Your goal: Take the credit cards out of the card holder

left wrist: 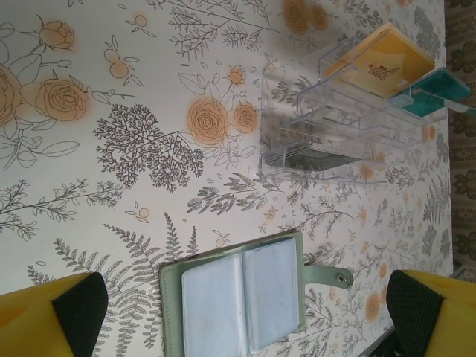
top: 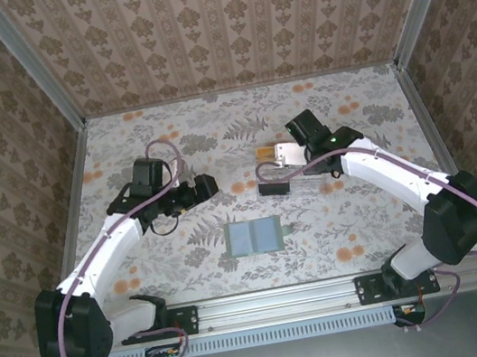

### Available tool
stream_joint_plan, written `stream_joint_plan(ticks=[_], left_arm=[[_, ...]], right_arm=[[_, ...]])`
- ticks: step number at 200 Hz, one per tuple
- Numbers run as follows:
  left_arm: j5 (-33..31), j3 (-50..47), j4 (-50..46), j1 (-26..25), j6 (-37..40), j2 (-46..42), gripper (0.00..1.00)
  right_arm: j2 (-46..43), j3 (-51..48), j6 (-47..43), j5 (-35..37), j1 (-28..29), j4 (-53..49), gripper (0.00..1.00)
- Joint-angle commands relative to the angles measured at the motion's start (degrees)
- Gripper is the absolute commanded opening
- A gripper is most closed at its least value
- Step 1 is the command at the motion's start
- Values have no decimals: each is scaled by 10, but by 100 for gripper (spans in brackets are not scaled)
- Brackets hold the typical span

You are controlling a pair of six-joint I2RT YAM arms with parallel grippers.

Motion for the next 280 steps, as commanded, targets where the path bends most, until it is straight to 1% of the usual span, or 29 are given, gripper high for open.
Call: stream_joint_plan(ticks=[1, 109, 115, 130, 142, 162, 181, 194, 199, 226, 250, 262, 273, 280], left_arm=[[2, 17, 6, 5, 17, 2, 100], [9, 12, 9, 10, 17, 6, 100], [9, 13, 9, 9, 17, 6, 100], [10, 11, 9, 10, 16, 6, 100], [11, 11, 9, 10, 16, 7, 100], [12, 11, 11, 10, 15, 7, 100], [14, 10, 12, 10, 15, 9, 100], [15, 10, 12, 10, 14, 10, 100], [15, 10, 13, 10, 14, 10, 100], [14, 8, 12, 10, 13, 10, 100], [14, 6, 10, 11, 12, 12, 100], [15, 6, 11, 11, 11, 14, 100], [15, 4, 9, 11, 9, 19, 100], [15, 4, 9, 11, 9, 21, 100]], right_arm=[[14, -2, -10, -13, -6, 14, 0], [40, 6, 6, -18, -9, 21, 0], [40, 5, 12, -12, -9, 26, 8], [41, 2, 15, -4, -10, 33, 16], [40, 3, 15, 0, -10, 38, 28], [39, 4, 18, 10, -10, 46, 31], [39, 6, 22, 12, -10, 46, 32], [40, 2, 23, 14, -10, 46, 36], [40, 1, 23, 17, -10, 65, 37], [43, 3, 35, 28, -10, 81, 40], [37, 17, 69, 35, -11, 87, 45], [30, 24, 95, 37, -11, 88, 52], [23, 33, 127, 37, -11, 82, 54], [17, 40, 152, 35, -10, 75, 58]])
